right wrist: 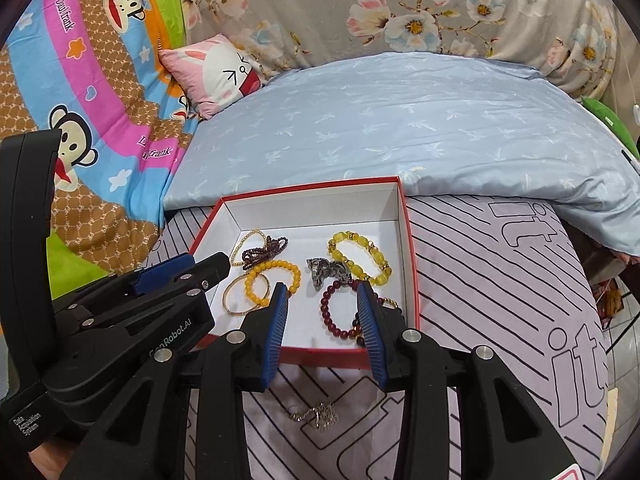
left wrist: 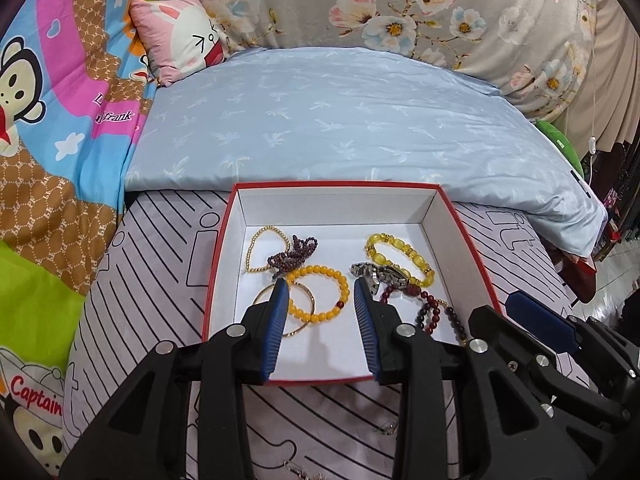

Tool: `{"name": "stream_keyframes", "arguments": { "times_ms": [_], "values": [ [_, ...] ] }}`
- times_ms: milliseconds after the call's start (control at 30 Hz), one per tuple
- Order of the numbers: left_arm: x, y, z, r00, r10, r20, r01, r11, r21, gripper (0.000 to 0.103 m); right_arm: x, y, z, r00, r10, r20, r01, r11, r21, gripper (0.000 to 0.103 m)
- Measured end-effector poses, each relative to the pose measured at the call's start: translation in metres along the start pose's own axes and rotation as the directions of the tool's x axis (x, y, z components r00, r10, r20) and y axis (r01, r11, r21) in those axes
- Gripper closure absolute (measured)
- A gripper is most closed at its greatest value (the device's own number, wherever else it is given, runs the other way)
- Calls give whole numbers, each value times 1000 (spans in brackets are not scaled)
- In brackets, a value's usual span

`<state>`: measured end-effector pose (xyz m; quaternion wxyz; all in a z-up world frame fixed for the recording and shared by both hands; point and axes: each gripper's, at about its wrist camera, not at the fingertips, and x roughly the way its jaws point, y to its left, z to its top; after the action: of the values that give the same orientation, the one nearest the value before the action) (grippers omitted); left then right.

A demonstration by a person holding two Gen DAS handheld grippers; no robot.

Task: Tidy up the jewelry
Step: 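Open both tools in the box and lift them back over the sheet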

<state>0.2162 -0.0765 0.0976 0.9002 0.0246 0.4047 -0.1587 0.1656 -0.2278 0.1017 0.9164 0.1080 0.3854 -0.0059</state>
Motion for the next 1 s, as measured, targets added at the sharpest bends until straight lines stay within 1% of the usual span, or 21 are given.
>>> {"name": "stream_keyframes", "arguments": {
  "times_ms": [167, 267, 333, 367, 433, 600, 633, 667, 700, 733, 767, 833, 1000],
  "values": [
    [-8, -1, -12, 1000, -3, -9, 3, 1000, -1, 69, -9, 1, -11, 1000, -5, -2, 5, 1000, -5, 66],
    [-12, -1, -19, 1000, -1, -14, 1, 1000, 0, 68, -12, 1, -17, 1000, -6, -7, 6, 1000, 1, 65],
    [-14, -1, -23, 1000, -2, -17, 2, 1000, -3, 66, -15, 1, -21, 1000, -8, -8, 8, 1000, 3, 60],
    [-16, 0, -25, 1000, 0, -18, 0, 1000, -5, 63, -17, 0, -24, 1000, -9, -7, 9, 1000, 2, 59],
    [-19, 1, -31, 1000, -6, -21, 6, 1000, -9, 62, -20, -2, -29, 1000, -10, -9, 10, 1000, 4, 54],
    [-22, 0, -50, 999, -9, -41, 9, 1000, -4, 62, -22, -3, -44, 999, -19, -27, 19, 1000, -9, 51],
    [-22, 0, -55, 999, -9, -47, 8, 1000, -5, 60, -21, -3, -48, 999, -23, -31, 23, 1000, -13, 49],
    [-22, 1, -60, 999, -5, -52, 5, 1000, -7, 53, -21, -4, -52, 999, -27, -38, 27, 1000, -15, 49],
    [-22, 3, -65, 999, 2, -54, -3, 1000, -9, 47, -19, -5, -56, 999, -30, -45, 29, 999, -15, 49],
    [-23, 6, -72, 998, 12, -56, -13, 1000, -13, 39, -18, -7, -61, 998, -33, -53, 33, 999, -14, 48],
    [-23, 8, -78, 998, 15, -59, -16, 1000, -15, 37, -17, -8, -63, 998, -35, -60, 34, 999, -13, 48],
    [-24, 12, -89, 998, 16, -68, -17, 1000, -19, 34, -13, -12, -72, 996, -37, -80, 36, 999, -9, 47],
    [-23, 22, -119, 994, 15, -110, -19, 999, -32, 34, -8, -18, -92, 992, -45, -119, 44, 999, -10, 44]
  ]
}}
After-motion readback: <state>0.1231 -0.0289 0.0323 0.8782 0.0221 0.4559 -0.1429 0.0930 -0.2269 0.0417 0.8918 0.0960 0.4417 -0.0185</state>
